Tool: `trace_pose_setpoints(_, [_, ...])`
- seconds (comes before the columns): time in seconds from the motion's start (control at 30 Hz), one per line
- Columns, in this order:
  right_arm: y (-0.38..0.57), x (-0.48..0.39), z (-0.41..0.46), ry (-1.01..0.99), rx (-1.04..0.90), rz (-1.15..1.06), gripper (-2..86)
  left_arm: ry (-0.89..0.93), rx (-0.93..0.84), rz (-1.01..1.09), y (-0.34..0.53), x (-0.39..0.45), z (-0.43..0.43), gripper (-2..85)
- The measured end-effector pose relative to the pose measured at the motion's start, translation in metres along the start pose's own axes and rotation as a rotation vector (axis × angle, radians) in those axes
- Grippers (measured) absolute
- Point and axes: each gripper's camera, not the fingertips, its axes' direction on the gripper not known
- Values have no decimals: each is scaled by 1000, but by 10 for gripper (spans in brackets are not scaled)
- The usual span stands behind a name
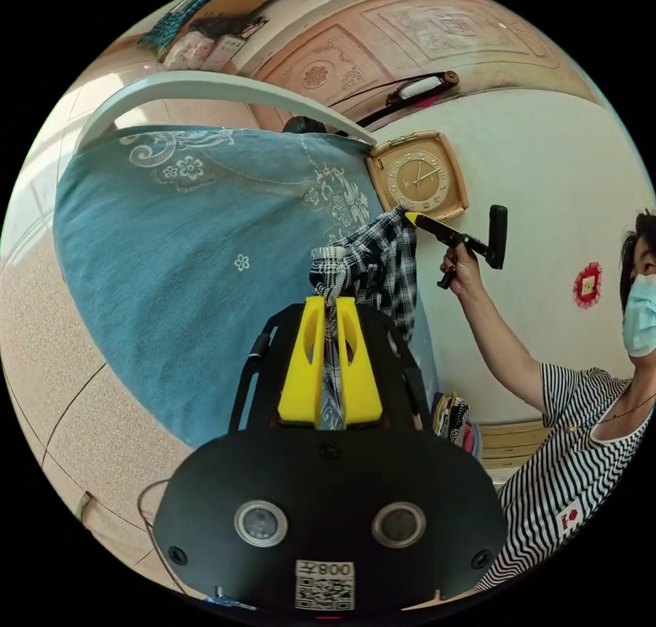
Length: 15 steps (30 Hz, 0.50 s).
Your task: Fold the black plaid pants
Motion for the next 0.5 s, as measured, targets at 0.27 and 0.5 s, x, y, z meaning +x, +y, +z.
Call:
trace_pose_setpoints(0.27, [30, 31, 95, 30, -204, 143, 53, 45, -2, -207, 23, -32, 13, 59])
trace_pose_setpoints(0.5, [181, 69, 93, -210, 2, 384, 17, 49, -110, -225, 37, -26, 21, 68])
